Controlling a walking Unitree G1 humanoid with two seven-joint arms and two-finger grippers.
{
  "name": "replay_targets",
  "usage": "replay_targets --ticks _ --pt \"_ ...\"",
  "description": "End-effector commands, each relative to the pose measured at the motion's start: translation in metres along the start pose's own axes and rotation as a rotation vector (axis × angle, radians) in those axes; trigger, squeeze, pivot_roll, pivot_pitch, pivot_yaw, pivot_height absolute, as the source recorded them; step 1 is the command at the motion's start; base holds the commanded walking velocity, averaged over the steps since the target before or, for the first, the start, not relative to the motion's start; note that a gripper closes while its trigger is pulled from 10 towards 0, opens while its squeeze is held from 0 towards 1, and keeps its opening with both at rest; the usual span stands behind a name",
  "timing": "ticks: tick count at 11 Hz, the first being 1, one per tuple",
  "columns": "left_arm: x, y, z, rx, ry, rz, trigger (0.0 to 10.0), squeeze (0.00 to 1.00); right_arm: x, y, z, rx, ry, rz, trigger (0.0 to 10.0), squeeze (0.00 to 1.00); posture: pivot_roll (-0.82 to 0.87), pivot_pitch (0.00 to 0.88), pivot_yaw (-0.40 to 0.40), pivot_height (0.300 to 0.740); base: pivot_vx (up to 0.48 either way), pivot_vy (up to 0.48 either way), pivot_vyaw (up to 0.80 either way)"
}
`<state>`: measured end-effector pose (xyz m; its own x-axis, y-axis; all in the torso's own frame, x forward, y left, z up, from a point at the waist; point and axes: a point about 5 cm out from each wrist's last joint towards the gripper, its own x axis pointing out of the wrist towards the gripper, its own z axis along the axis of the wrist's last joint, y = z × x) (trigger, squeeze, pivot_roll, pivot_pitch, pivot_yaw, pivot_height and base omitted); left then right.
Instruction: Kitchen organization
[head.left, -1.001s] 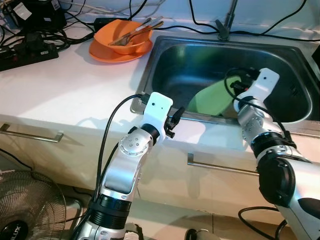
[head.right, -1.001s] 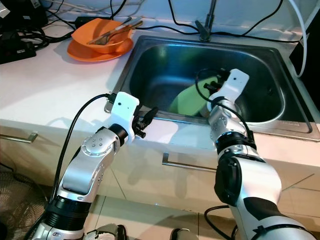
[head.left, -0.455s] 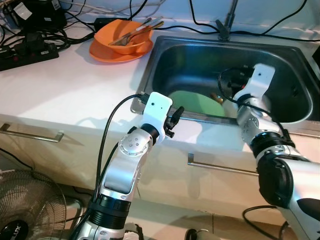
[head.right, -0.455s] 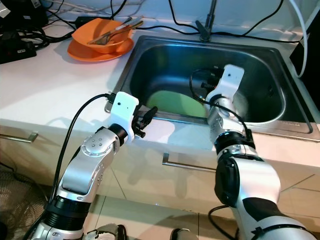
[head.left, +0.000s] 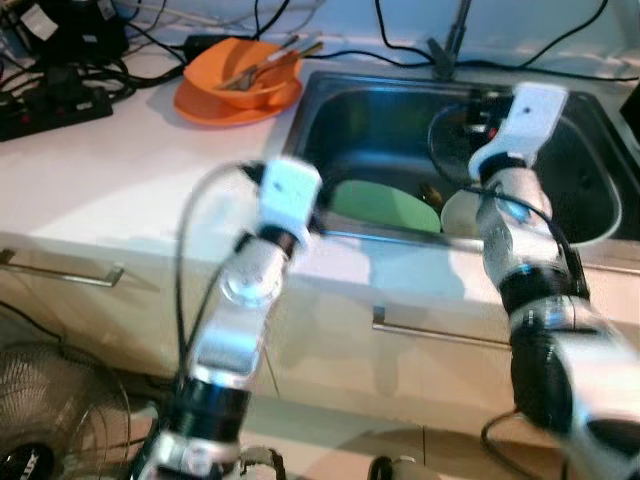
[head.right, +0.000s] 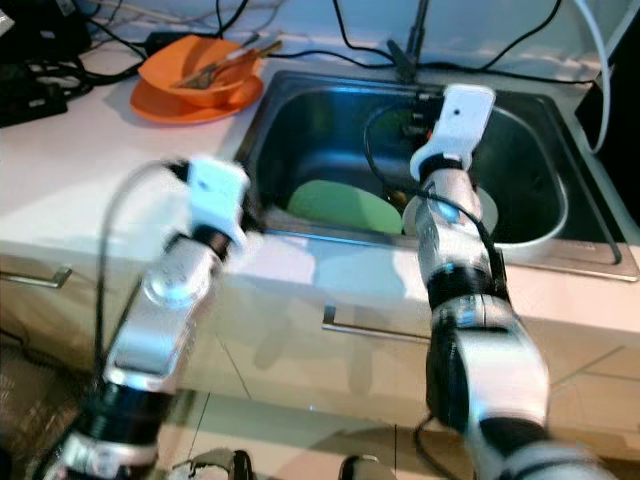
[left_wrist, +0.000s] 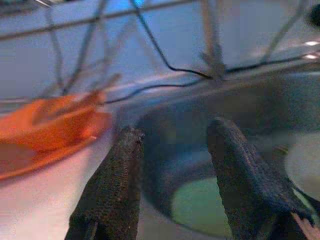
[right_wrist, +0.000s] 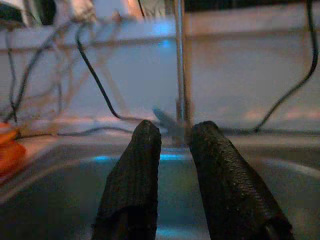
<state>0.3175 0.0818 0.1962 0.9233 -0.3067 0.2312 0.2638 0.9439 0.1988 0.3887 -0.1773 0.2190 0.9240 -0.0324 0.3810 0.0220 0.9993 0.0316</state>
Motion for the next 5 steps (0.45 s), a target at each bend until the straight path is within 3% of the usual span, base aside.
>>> replay_targets --ticks 1,2,5 --pt "0.003 0.010 0.001 -0.001 -0.023 0.054 10.0 0.00 -0.007 0.006 0.008 -0.029 -0.075 0.028 10.0 0.00 0.04 0.073 0.013 0.740 0.000 0.000 0.00" --pt "0.004 0.017 0.001 0.010 -0.055 0.093 10.0 0.00 -0.020 0.013 0.007 -0.045 -0.104 0.059 10.0 0.00 0.04 0.068 0.013 0.740 0.000 0.000 0.00" --pt "0.003 0.028 -0.006 0.019 -0.068 0.151 10.0 0.00 -0.055 0.038 -0.021 0.046 0.008 0.075 10.0 0.00 0.03 0.038 0.012 0.740 0.000 0.000 0.00"
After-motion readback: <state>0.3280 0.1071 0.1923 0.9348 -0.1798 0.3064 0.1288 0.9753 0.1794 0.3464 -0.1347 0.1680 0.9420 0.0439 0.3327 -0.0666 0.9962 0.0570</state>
